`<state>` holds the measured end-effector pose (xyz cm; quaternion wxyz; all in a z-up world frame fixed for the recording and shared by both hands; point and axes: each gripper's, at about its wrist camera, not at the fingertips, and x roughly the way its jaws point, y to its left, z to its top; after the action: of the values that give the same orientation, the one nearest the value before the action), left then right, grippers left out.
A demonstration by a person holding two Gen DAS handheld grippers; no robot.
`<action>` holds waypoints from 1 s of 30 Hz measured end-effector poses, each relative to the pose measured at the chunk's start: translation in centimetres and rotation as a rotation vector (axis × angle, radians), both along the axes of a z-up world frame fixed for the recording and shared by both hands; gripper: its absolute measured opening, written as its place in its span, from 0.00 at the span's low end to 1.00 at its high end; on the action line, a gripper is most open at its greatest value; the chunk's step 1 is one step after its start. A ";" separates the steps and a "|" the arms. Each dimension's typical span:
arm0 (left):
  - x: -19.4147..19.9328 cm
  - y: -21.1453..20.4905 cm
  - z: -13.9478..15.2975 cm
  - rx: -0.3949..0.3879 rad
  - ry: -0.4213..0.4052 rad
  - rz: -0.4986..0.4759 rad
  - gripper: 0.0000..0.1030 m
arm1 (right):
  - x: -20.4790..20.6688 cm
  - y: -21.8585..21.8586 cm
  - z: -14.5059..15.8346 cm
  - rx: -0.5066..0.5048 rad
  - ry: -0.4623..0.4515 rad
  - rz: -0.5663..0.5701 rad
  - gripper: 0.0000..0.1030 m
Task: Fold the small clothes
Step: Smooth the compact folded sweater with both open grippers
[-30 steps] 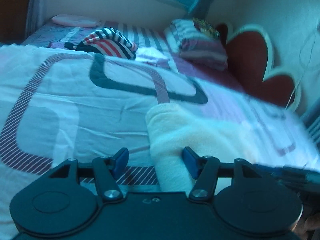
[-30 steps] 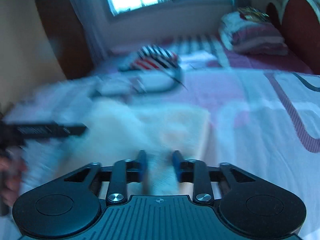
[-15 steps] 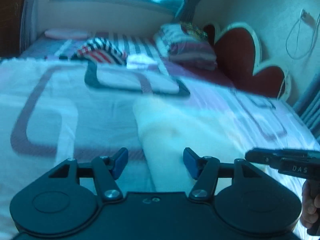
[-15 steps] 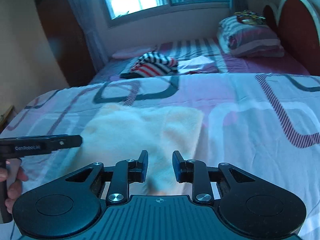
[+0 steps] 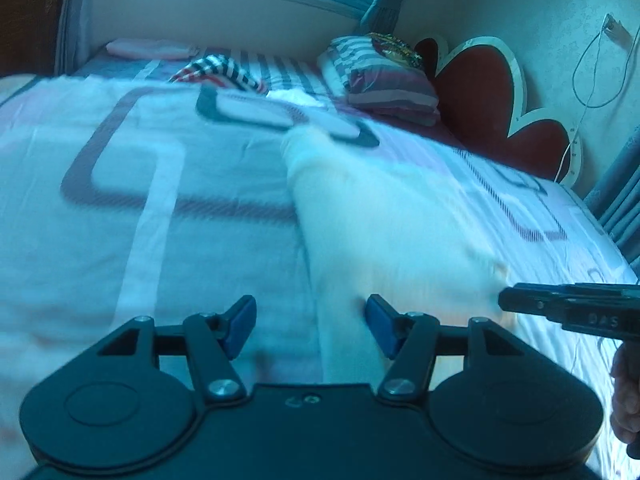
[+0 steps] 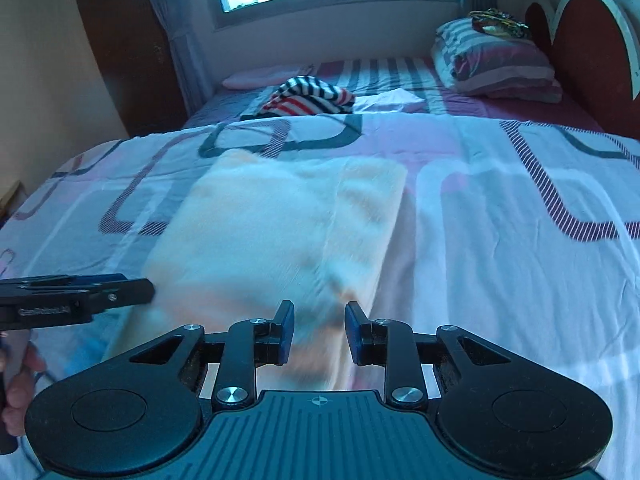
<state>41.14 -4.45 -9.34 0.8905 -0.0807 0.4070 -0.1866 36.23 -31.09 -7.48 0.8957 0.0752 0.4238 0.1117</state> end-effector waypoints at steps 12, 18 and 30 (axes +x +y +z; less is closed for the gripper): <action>-3.1 -1.0 -0.2 0.056 0.025 -0.012 0.58 | -2.5 0.2 -0.4 -0.003 0.041 -0.078 0.27; -4.8 -1.2 -0.3 0.070 0.036 -0.023 0.58 | -4.8 1.0 -1.1 -0.015 0.076 -0.071 0.27; -6.4 -1.2 -0.2 0.143 0.050 -0.043 0.61 | -5.5 0.1 -2.1 0.006 0.095 -0.133 0.32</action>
<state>34.78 -5.65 -9.55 0.8793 -0.0126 0.4431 -0.1742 30.72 -31.03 -9.58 0.8797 0.1112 0.4597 0.0498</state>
